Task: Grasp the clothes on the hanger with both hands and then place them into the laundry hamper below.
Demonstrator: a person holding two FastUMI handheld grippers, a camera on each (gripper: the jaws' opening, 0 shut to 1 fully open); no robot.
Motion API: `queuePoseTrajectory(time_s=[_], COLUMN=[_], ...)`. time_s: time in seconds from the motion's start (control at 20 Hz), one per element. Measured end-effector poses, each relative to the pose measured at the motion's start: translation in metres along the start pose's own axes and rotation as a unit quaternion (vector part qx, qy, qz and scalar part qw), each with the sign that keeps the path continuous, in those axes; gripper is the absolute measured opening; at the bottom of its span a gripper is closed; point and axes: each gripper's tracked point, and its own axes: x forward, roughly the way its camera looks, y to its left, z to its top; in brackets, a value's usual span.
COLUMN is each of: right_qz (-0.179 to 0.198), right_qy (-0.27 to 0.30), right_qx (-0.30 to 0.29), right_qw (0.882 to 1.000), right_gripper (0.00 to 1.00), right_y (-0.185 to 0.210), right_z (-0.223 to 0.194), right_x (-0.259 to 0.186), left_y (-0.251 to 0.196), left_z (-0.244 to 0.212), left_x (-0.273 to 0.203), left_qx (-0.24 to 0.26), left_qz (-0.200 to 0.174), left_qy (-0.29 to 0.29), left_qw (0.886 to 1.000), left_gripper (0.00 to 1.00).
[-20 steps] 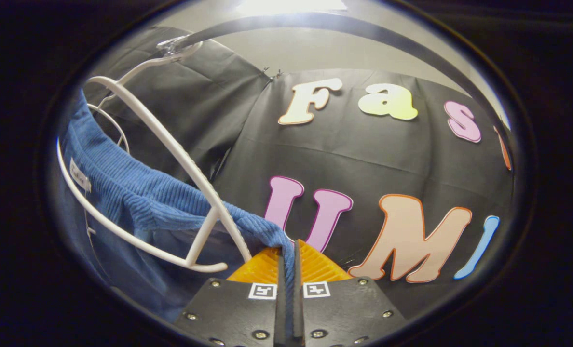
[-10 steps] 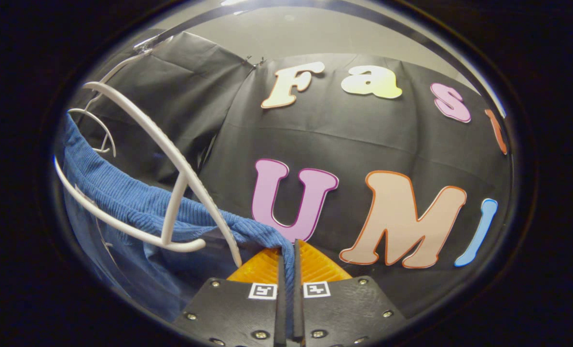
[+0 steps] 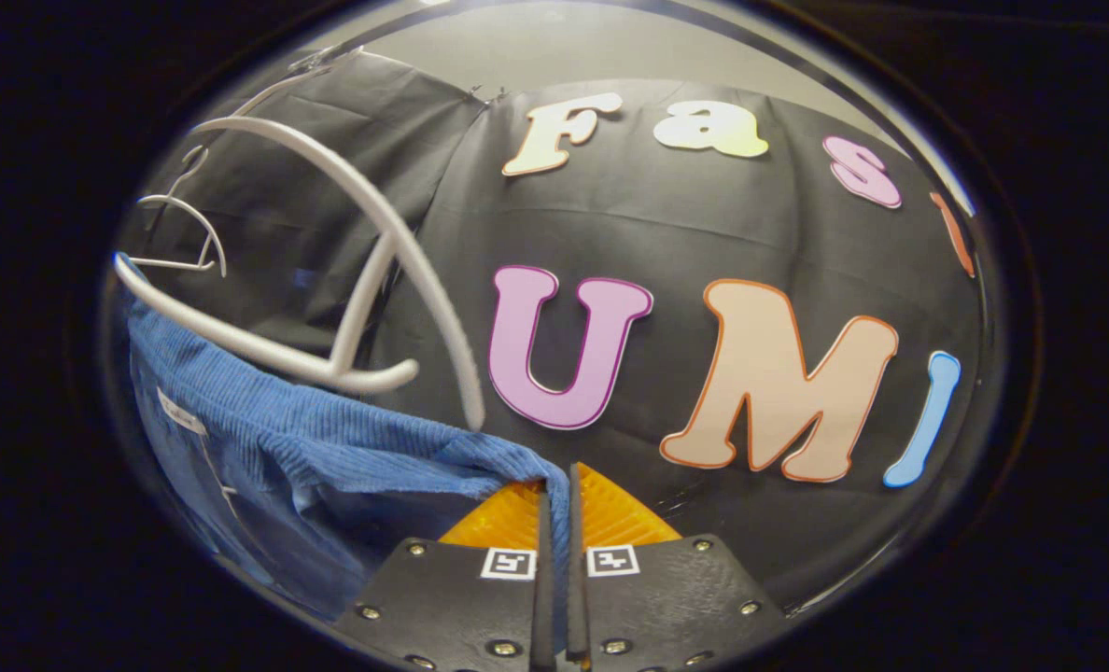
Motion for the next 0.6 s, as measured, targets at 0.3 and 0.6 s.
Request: queuePoseTrajectory(time_s=[0.3, 0.6], right_qz=[-0.009, -0.014], right_qy=[0.021, 0.028], right_qx=[0.01, 0.01], right_qw=[1.0, 0.999], right_gripper=[0.06, 0.06], right_y=[-0.001, -0.003], right_z=[-0.019, -0.021], right_x=[-0.03, -0.073], left_y=[-0.013, -0.03], left_z=[-0.034, -0.058], left_x=[-0.004, -0.012], left_qx=[0.007, -0.011], left_qz=[0.002, -0.001], left_qy=[0.006, 0.0], left_qw=[1.0, 1.0], left_gripper=[0.0, 0.01])
